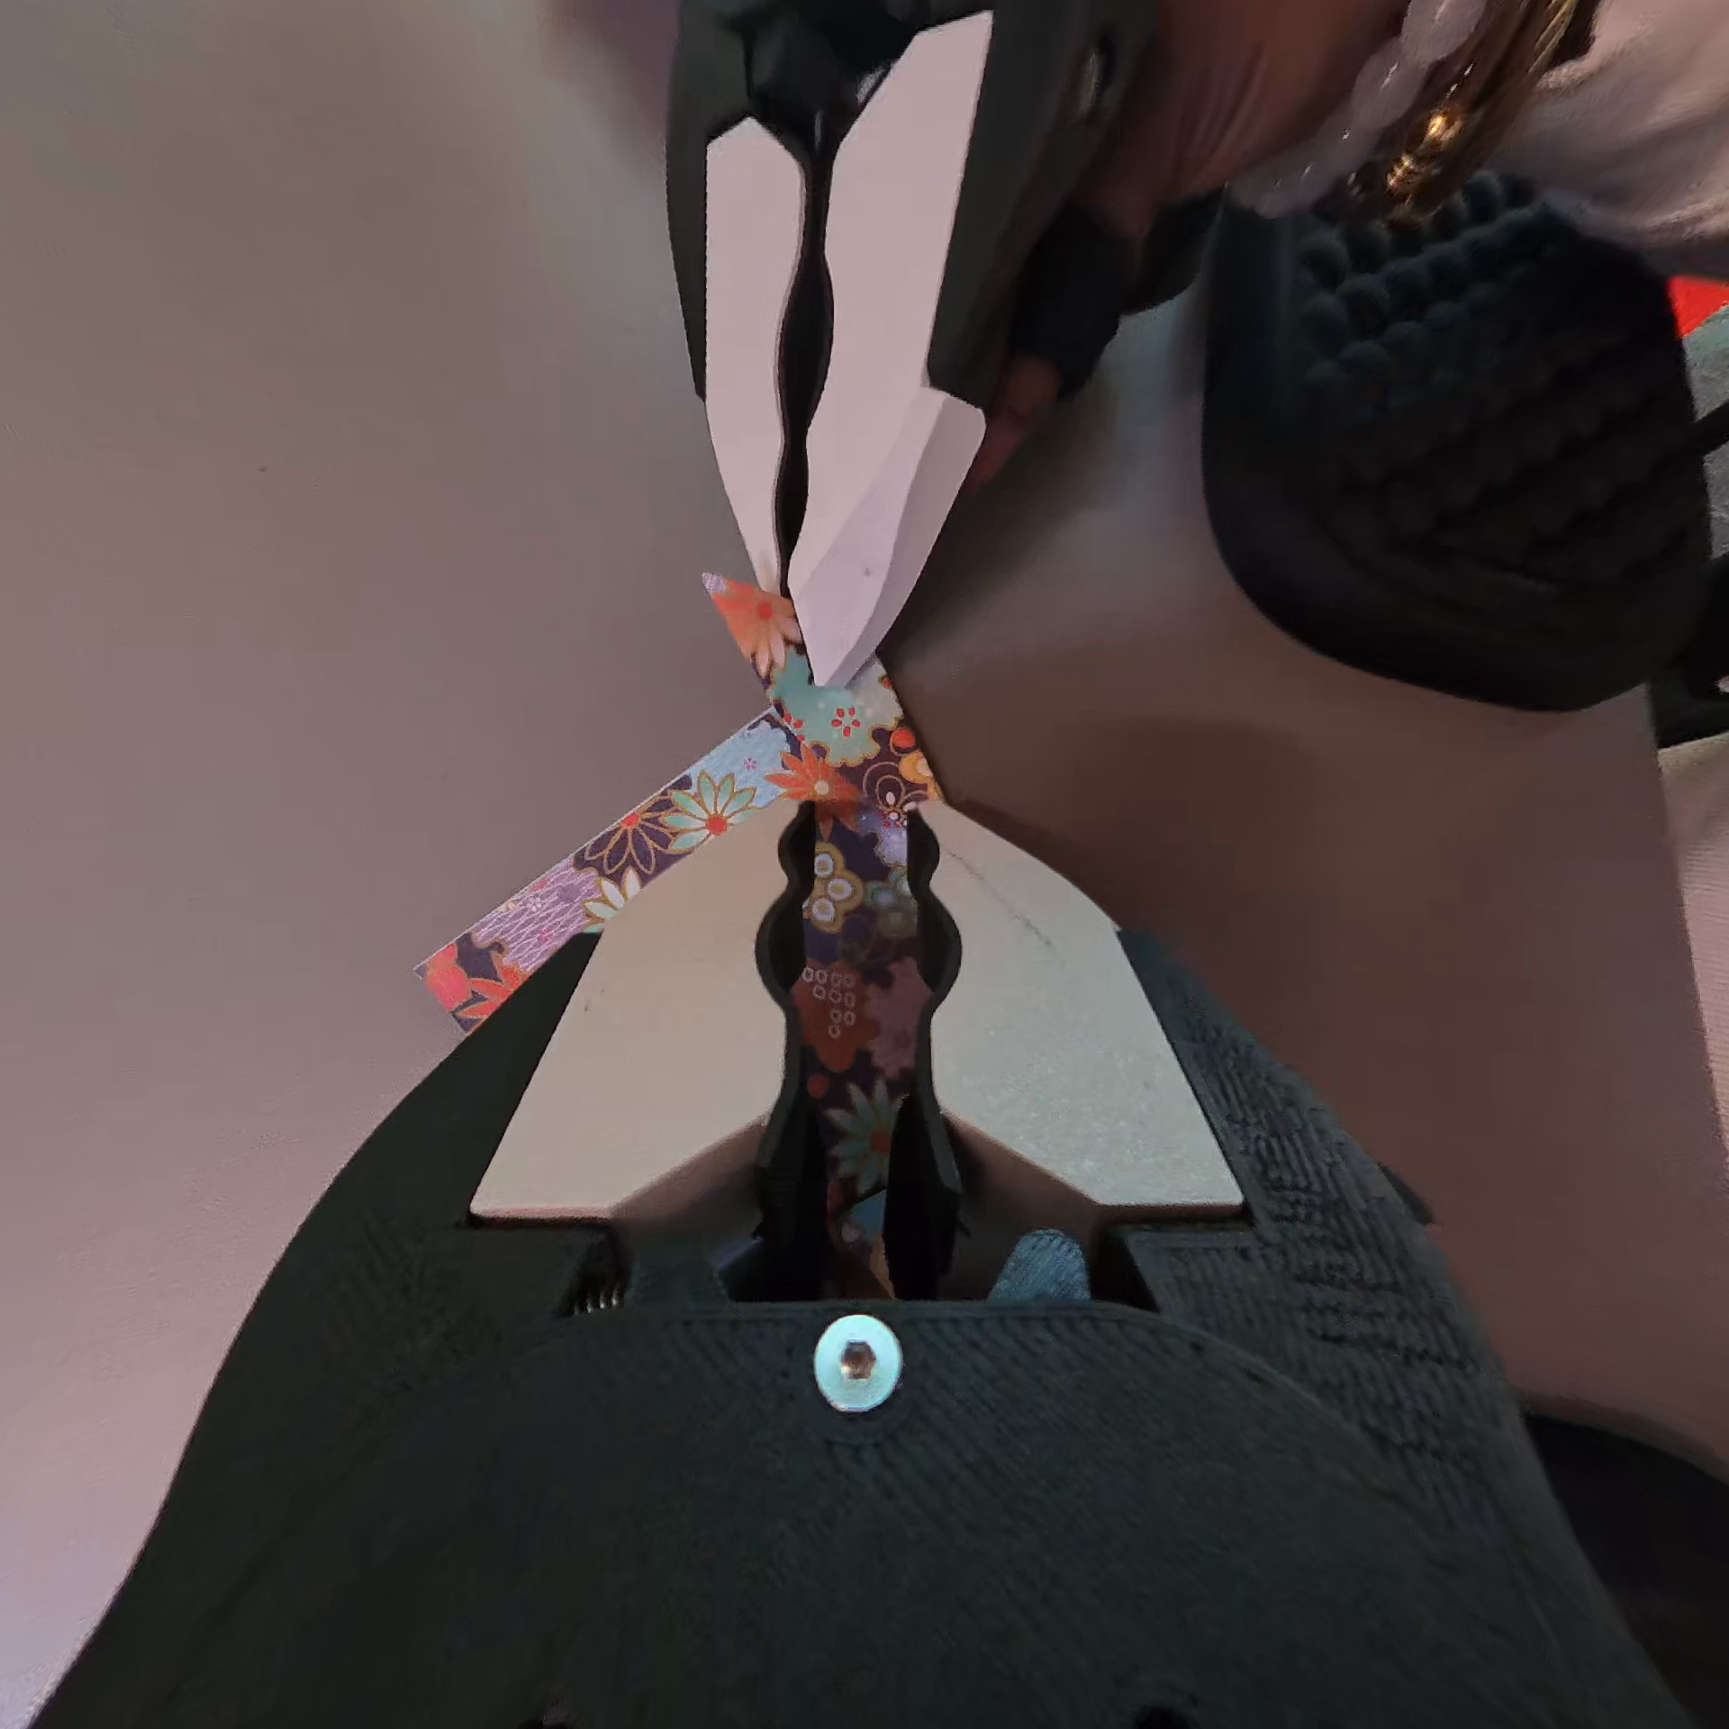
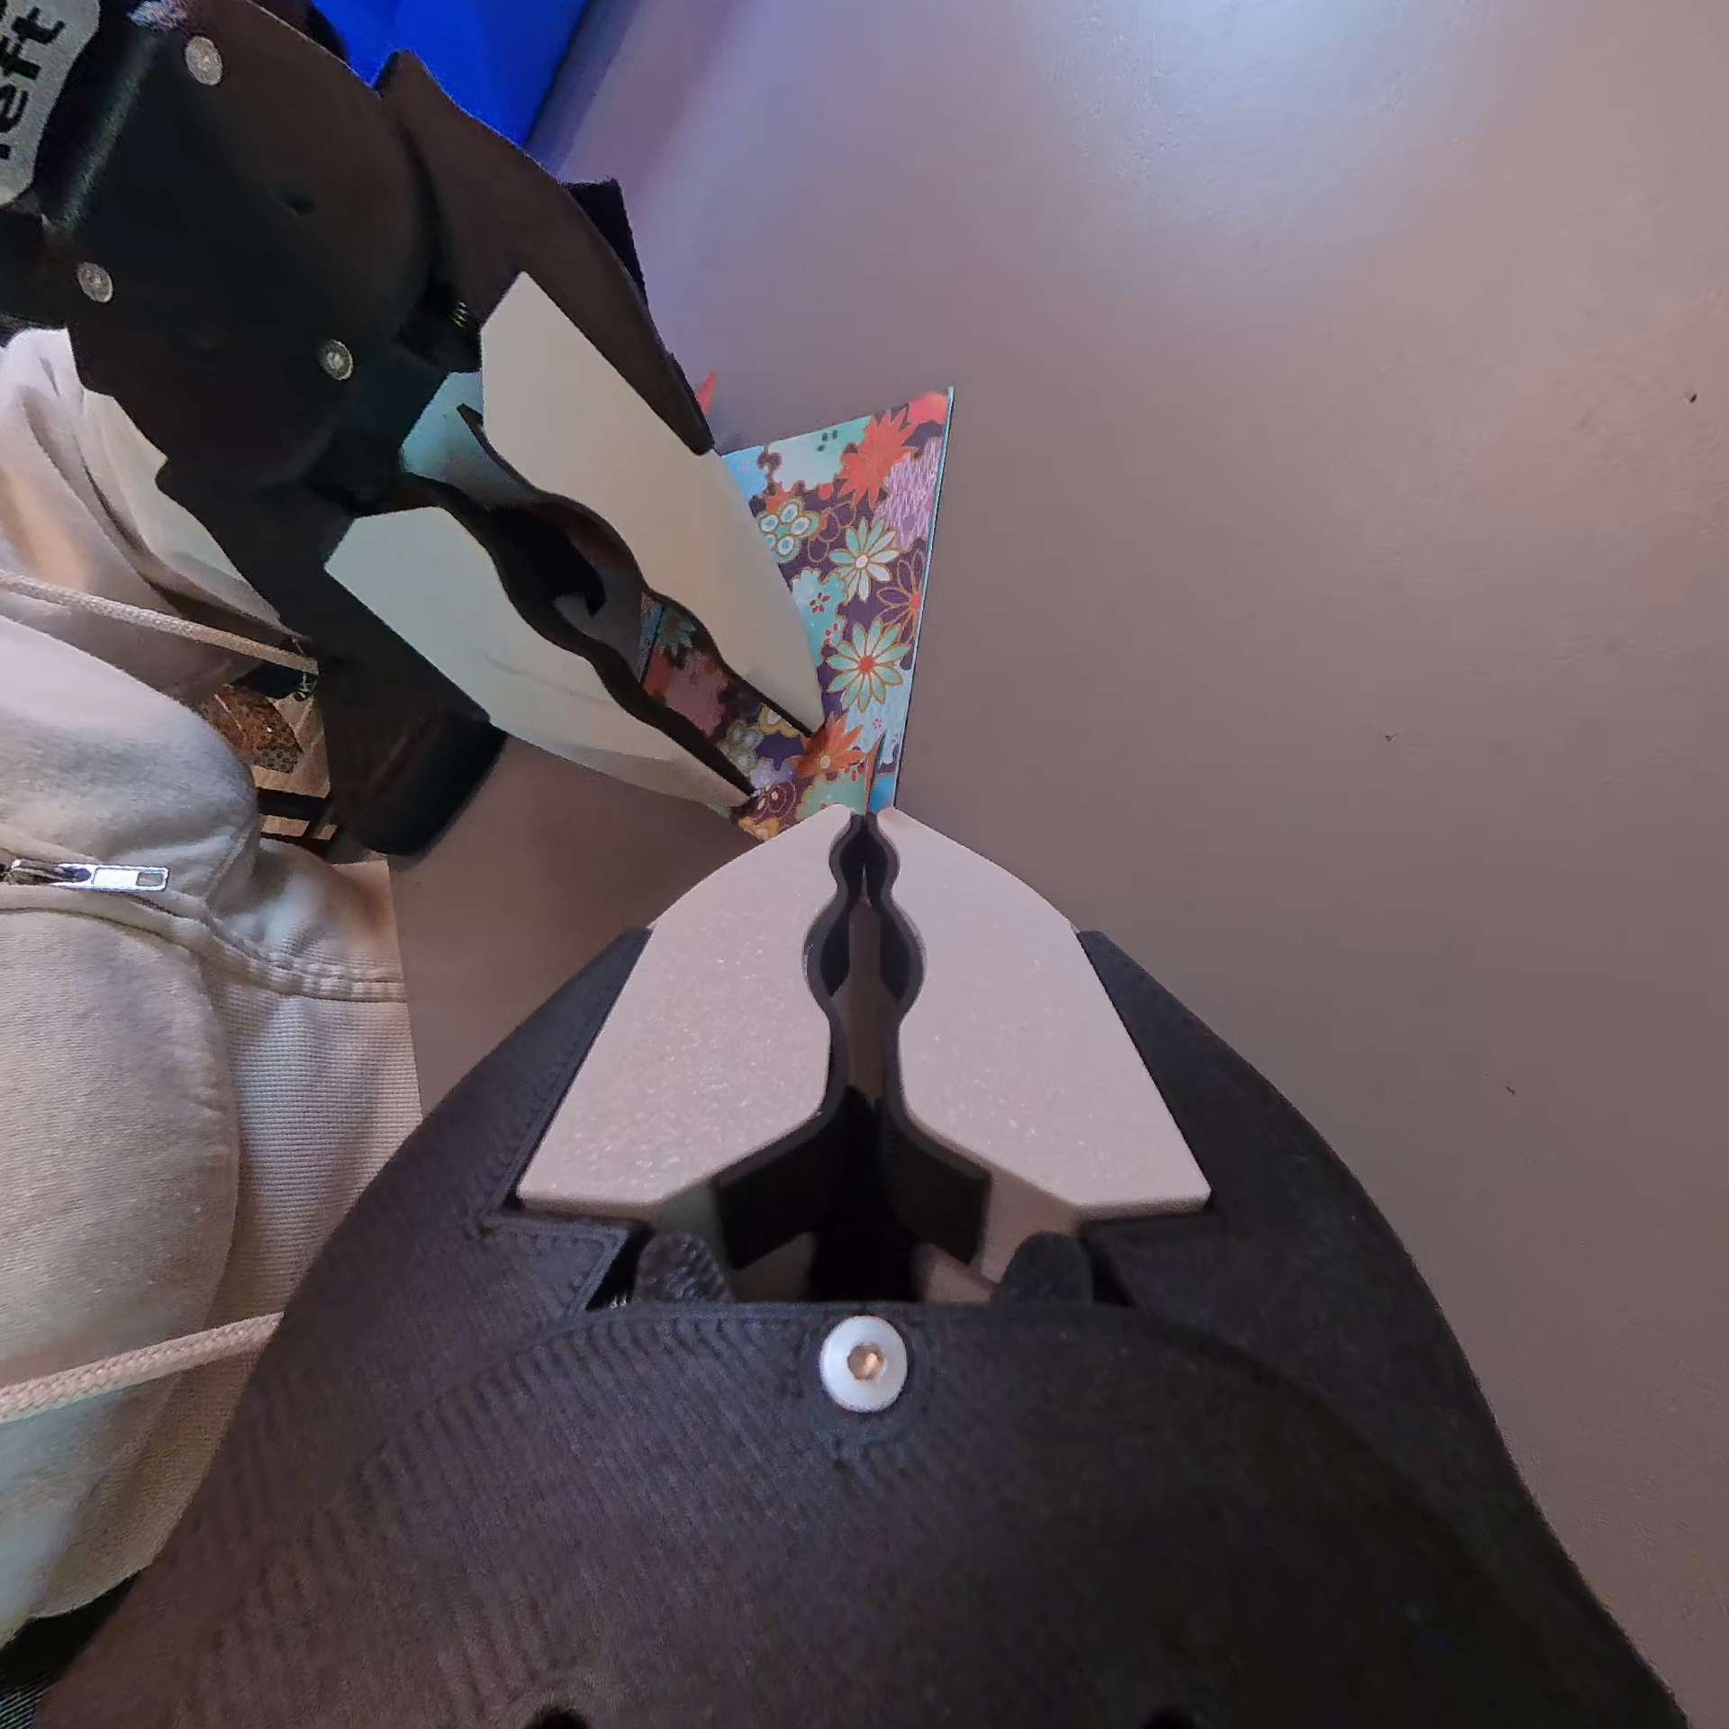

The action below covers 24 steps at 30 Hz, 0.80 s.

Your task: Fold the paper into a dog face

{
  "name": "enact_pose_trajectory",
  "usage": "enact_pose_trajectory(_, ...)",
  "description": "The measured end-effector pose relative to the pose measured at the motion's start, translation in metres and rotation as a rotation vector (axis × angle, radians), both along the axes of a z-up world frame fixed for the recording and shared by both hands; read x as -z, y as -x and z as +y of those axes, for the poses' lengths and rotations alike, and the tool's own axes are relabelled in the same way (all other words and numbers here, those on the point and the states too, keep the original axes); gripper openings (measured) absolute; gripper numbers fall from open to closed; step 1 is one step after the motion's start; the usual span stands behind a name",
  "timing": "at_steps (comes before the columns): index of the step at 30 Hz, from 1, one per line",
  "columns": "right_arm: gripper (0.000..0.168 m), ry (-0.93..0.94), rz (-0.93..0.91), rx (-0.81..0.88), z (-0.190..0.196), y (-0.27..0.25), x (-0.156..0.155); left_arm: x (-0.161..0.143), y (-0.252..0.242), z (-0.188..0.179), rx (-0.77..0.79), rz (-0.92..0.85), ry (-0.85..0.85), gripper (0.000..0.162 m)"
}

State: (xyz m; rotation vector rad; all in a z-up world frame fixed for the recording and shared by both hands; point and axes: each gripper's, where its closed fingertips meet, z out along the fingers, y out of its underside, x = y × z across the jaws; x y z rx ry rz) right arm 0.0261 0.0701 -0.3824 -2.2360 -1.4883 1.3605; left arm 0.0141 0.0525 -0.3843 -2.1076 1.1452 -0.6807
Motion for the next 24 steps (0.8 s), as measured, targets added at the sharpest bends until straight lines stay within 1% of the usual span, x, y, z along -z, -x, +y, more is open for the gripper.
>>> enact_pose_trajectory(1,0.000,0.000,-0.002,-0.001,0.0000,0.0000,0.0000,0.0001,0.0000,0.0001,-0.001,-0.001,0.001,0.018)
enact_pose_trajectory(8,0.000,0.006,0.002,0.006,0.0004,0.0000,-0.0001,-0.0002,0.0000,0.0001,-0.004,-0.012,0.015,0.016)
enact_pose_trajectory(14,0.000,0.004,-0.002,0.004,0.0007,-0.0003,0.0000,-0.0026,-0.0028,-0.0050,0.031,-0.046,0.038,0.040)
enact_pose_trajectory(19,0.000,0.006,0.000,0.003,0.0012,-0.0003,-0.0002,-0.0012,-0.0018,-0.0031,0.016,-0.023,0.012,0.036)
enact_pose_trajectory(24,0.000,0.001,-0.004,-0.001,0.0016,-0.0002,-0.0003,-0.0014,-0.0015,-0.0045,0.016,-0.039,0.043,0.029)
